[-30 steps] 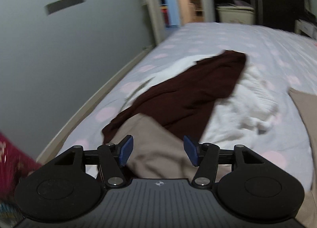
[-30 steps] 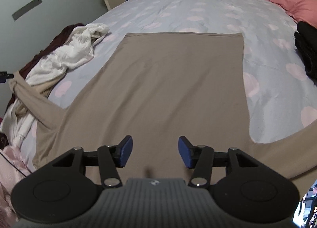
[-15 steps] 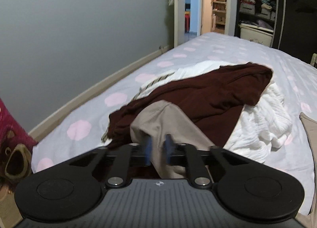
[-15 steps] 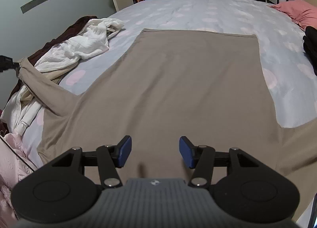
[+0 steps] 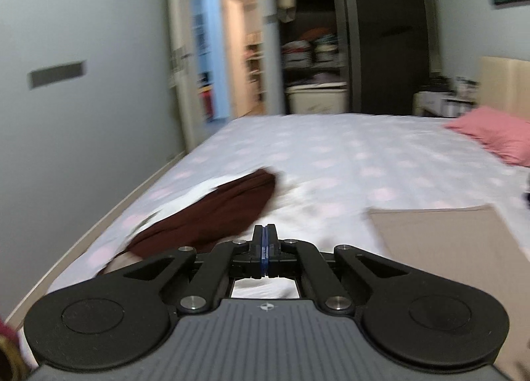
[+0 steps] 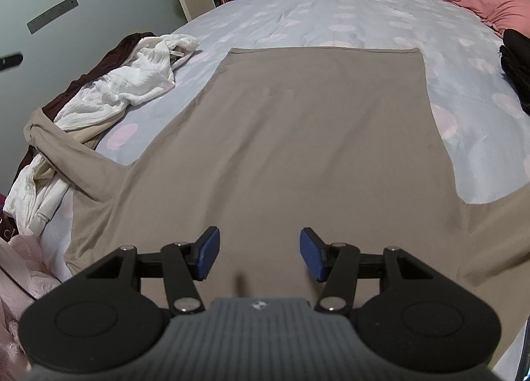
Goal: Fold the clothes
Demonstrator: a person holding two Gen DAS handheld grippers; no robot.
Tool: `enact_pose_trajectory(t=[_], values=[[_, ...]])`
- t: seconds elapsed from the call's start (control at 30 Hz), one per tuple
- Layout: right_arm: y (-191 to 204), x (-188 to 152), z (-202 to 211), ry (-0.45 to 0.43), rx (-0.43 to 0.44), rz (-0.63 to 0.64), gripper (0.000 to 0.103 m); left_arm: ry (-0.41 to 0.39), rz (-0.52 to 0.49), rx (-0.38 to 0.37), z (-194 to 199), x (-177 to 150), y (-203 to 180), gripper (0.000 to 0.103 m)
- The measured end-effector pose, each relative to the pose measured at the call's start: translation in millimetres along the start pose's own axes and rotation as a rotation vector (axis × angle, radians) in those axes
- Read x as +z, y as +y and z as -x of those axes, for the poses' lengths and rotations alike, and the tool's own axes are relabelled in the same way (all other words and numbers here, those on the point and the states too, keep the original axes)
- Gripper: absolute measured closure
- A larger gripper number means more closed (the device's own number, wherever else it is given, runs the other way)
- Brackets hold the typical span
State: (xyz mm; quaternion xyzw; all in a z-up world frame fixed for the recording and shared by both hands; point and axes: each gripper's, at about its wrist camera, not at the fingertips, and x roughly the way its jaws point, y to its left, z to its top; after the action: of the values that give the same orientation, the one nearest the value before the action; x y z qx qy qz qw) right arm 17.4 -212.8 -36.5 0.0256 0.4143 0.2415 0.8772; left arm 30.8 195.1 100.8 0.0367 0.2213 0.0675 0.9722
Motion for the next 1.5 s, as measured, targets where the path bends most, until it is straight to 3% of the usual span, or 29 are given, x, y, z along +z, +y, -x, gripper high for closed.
enact_pose_trajectory(t=[0.2,0.3,0.5,0.63,0.73,0.87,0.93,1.0,1.07,1.2,1.5], values=[[-9,1,5,-0.008,-0.007,-0.039,0.044,-0.034,-0.083,-0.237,25,3,-85,0.103],[-14,0,6,-0.008,-0.011,-0.056,0.044,-0.026,-0.138,-0.314,26,-9,-125,0.103],[-18,-2,11,-0.012,-0.005,-0.068,0.043,0.024,-0.283,-0.363,23,-54,-191,0.103],[-18,-3,13,-0.013,-0.002,-0.069,0.039,0.067,-0.326,-0.347,25,-76,-202,0.103],[-18,-3,13,-0.011,0.004,-0.069,0.039,0.079,-0.313,-0.277,22,-76,-187,0.103],[-16,-3,12,-0.003,0.011,-0.058,0.038,0.102,-0.246,-0.149,4,-62,-139,0.103],[-14,-3,10,0.002,0.013,-0.052,0.038,0.109,-0.215,-0.079,-7,-54,-108,0.099],[-12,-3,9,0.006,0.015,-0.046,0.038,0.110,-0.190,-0.006,-18,-46,-78,0.086],[-10,-3,6,0.012,0.014,-0.041,0.038,0.113,-0.160,0.066,-28,-39,-49,0.080],[-9,-4,1,0.028,0.006,-0.034,0.038,0.124,-0.050,0.127,-47,-32,19,0.060],[-6,-3,-11,0.060,-0.004,-0.022,0.038,0.170,0.167,0.277,-92,-46,133,0.057]])
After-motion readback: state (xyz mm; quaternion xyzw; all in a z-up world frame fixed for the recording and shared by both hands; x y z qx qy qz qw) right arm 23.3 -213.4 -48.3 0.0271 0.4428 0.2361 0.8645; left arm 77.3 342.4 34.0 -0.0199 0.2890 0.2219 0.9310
